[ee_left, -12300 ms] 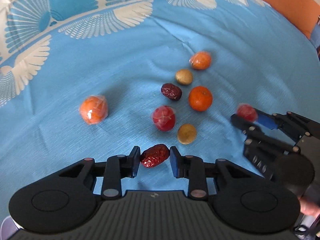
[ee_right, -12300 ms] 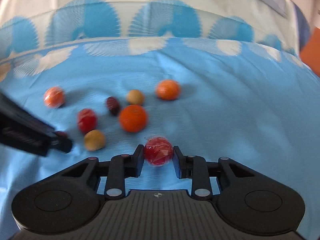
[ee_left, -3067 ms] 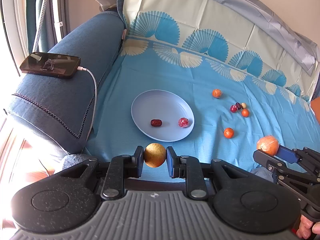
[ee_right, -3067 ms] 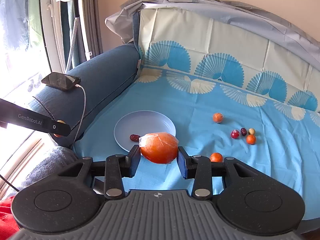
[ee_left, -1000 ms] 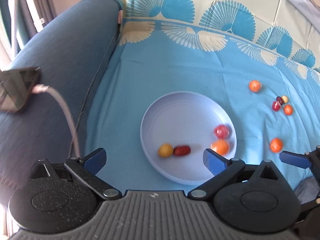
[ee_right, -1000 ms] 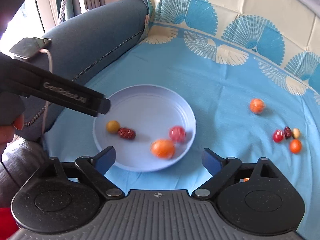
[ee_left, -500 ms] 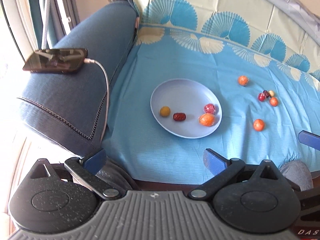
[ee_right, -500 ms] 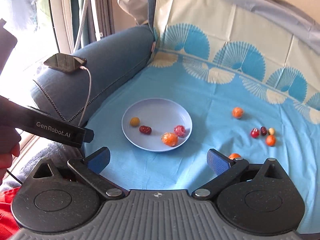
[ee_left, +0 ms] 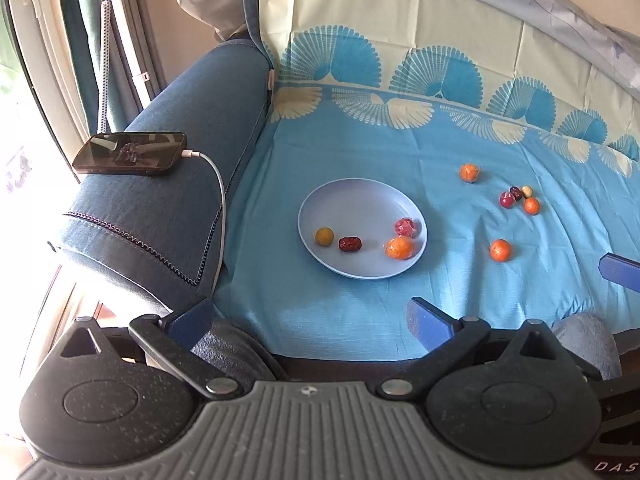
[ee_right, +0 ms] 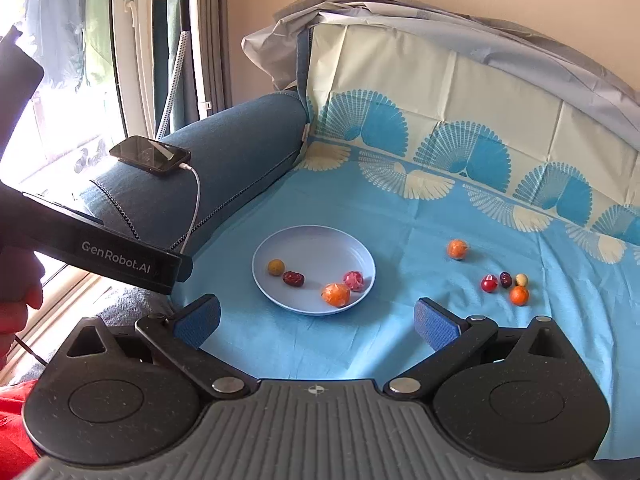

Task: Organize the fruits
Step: 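Lift both tools away from the plate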

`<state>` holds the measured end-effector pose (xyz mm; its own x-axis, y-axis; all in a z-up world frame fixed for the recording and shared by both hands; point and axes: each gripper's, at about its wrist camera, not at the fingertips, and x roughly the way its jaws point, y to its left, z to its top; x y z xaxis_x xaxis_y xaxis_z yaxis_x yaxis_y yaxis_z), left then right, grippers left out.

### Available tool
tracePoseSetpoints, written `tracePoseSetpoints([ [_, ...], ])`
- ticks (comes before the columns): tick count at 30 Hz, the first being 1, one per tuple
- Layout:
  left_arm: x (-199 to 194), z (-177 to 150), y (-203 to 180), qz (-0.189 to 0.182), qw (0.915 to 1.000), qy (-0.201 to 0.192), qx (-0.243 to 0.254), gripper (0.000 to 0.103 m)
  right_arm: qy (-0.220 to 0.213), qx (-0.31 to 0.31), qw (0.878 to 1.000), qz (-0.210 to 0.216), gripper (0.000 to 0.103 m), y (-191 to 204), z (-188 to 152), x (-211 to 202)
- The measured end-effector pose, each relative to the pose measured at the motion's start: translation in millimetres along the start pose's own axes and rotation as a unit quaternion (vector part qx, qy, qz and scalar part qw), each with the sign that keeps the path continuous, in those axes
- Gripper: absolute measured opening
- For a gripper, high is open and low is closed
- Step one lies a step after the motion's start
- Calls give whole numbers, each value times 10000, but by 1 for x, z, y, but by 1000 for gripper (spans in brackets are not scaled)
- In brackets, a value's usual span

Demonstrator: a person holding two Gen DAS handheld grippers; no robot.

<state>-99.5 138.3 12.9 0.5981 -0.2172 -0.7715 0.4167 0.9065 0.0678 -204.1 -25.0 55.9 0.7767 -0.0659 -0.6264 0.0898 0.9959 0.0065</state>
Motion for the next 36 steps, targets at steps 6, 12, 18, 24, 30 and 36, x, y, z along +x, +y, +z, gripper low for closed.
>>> tracePoseSetpoints([
  [6, -3, -3, -4, 21, 10000, -19, 94, 103, -38, 16, 10000, -39, 102, 1, -2, -4],
  [12, -1, -3, -4, 38, 10000, 21, 85, 103, -20, 32, 10000, -66, 102, 2, -1, -4],
  [18, 4, -2, -3, 50, 9999, 88, 107, 103, 46, 39, 9999, -83, 102, 3, -2, -1],
  [24, 11, -2, -3, 70, 9997, 190, 126, 103, 111, 32, 9999, -71, 102, 3, -1, 4],
  [30, 18, -1, -4, 82, 9994, 289, 167, 103, 194, 73, 9998, -66, 102, 2, -1, 9],
  [36, 25, -2, -6, 98, 9989, 403, 232, 103, 296, 190, 9994, -72, 102, -4, -2, 16],
])
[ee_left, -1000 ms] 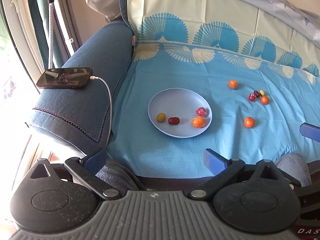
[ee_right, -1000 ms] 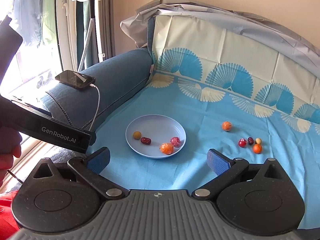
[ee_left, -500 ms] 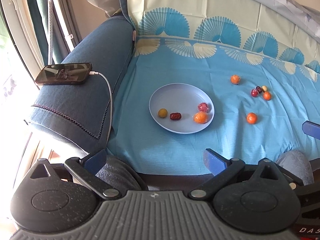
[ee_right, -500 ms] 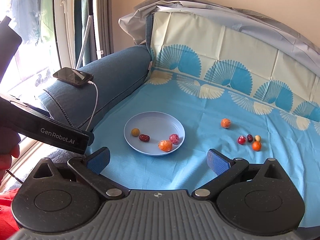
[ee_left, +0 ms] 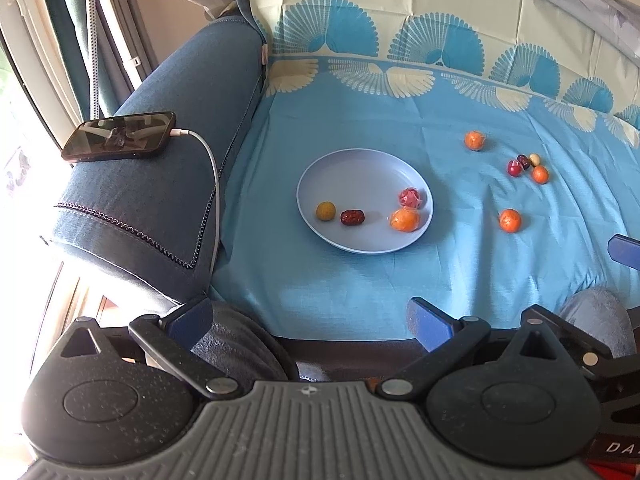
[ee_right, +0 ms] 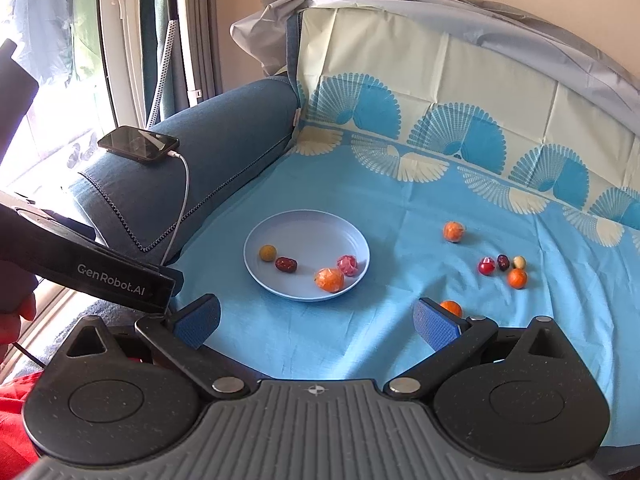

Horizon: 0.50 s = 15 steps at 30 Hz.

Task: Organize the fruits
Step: 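Lift both tools away from the plate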

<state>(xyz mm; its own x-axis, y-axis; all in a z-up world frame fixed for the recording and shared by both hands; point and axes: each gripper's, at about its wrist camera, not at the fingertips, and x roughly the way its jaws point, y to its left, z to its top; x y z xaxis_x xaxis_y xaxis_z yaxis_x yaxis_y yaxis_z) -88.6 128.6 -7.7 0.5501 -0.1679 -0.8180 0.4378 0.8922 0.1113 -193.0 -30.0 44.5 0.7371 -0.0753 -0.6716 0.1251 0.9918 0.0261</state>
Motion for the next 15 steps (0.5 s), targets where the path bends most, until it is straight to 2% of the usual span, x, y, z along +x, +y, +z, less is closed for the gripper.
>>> tracePoseSetpoints([
  [15, 34, 12, -23, 67, 9982, 435, 402, 103, 242, 449, 9987, -23, 102, -30, -6, 27],
])
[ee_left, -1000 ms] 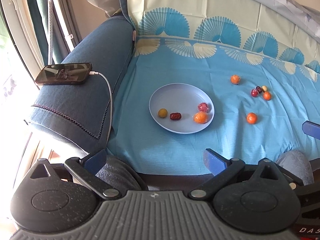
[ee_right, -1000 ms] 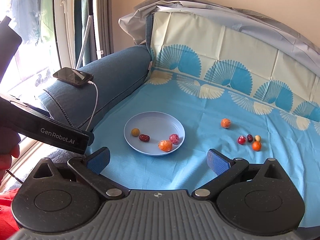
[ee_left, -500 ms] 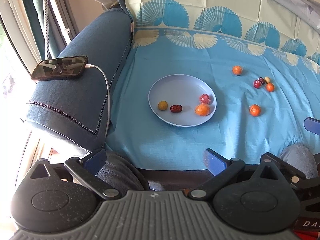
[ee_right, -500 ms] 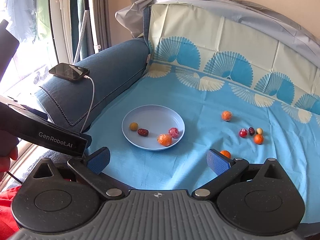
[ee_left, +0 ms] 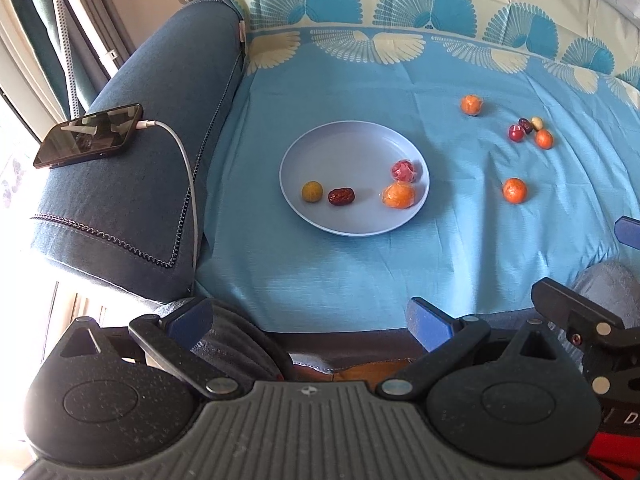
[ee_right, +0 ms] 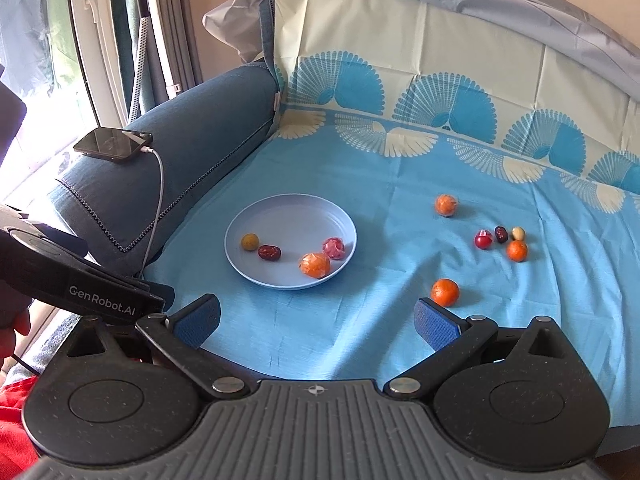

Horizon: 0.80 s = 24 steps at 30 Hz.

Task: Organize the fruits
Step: 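Lift both tools away from the plate, then grasp a wrapped red plum with the left tool while the right tool grasps a tangerine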

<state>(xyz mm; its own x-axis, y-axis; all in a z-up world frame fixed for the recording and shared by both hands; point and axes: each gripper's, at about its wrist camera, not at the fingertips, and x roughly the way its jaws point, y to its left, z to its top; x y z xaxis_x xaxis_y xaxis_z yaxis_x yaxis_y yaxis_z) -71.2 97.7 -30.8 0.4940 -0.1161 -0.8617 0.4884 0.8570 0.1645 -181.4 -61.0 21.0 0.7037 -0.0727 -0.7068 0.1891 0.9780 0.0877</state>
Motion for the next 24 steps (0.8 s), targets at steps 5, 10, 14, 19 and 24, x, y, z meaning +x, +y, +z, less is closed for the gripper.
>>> tracePoseSetpoints([
  [5, 14, 12, -14, 3, 9998, 140, 136, 103, 79, 266, 9996, -103, 102, -23, -2, 13],
  [10, 33, 34, -34, -15, 9992, 254, 316, 103, 118, 626, 9969, -465, 102, -59, -3, 32],
  [14, 53, 65, -58, -208, 9985, 305, 395, 103, 66, 1086, 9891, -991, 102, -103, -5, 51],
  [19, 81, 114, -99, -480, 9970, 142, 589, 103, -8, 1556, 9741, -1639, 102, -163, -8, 84],
  [24, 118, 164, -157, -588, 9922, -299, 1060, 103, -81, 1676, 9639, -2067, 102, -215, -4, 127],
])
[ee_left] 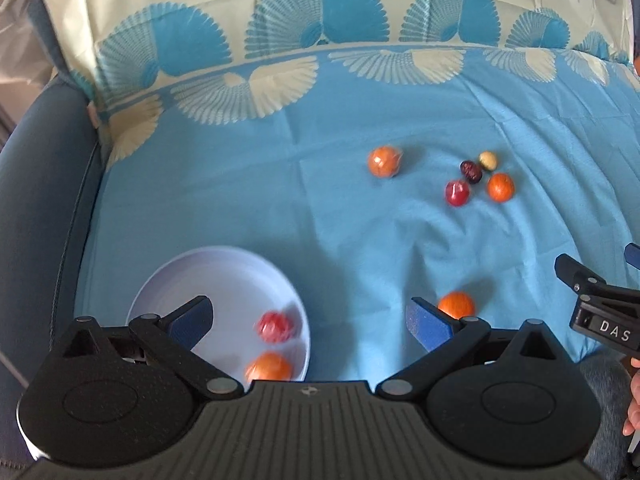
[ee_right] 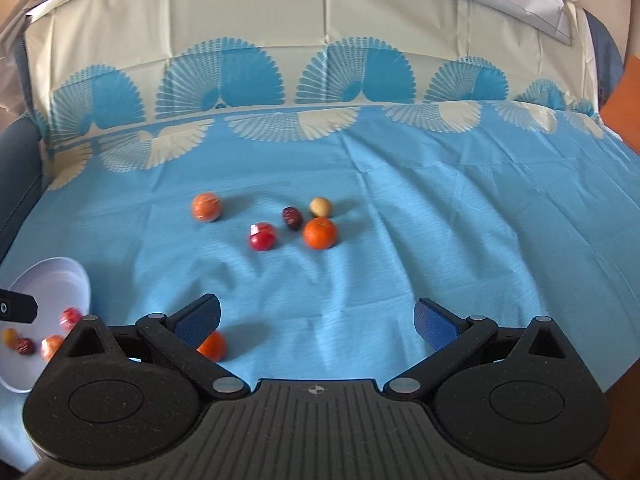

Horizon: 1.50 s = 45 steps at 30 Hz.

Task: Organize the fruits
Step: 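Grasp a wrapped red plum with the left tool while the right tool grasps a tangerine, then carry the plum and tangerine over the plate and open both tools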

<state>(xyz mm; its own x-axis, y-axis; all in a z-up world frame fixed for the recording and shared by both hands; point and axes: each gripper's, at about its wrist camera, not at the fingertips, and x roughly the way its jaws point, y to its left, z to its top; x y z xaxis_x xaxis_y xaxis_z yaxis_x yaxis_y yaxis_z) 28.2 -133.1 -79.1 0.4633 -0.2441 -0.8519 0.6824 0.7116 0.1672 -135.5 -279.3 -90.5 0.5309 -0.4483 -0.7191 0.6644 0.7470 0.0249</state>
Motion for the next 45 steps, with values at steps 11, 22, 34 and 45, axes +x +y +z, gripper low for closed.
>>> tracePoseSetpoints([
  [11, 115, 58, -80, -621, 9937, -45, 929, 103, 136, -382, 9991, -138, 102, -21, 22, 124],
  [22, 173, 84, -99, -1720, 9769, -56, 1263, 87, -311, -1103, 9904, 777, 86, -29, 19, 168],
  [34, 105, 59, -65, -1889, 9787, -255, 765, 28, -394, -96, 9983, 425, 37, -47, 27, 116],
  [45, -41, -29, 25, -1172, 9930, -152, -74, 28, -655, 39, 9935, 926, 38, -26, 26, -31],
])
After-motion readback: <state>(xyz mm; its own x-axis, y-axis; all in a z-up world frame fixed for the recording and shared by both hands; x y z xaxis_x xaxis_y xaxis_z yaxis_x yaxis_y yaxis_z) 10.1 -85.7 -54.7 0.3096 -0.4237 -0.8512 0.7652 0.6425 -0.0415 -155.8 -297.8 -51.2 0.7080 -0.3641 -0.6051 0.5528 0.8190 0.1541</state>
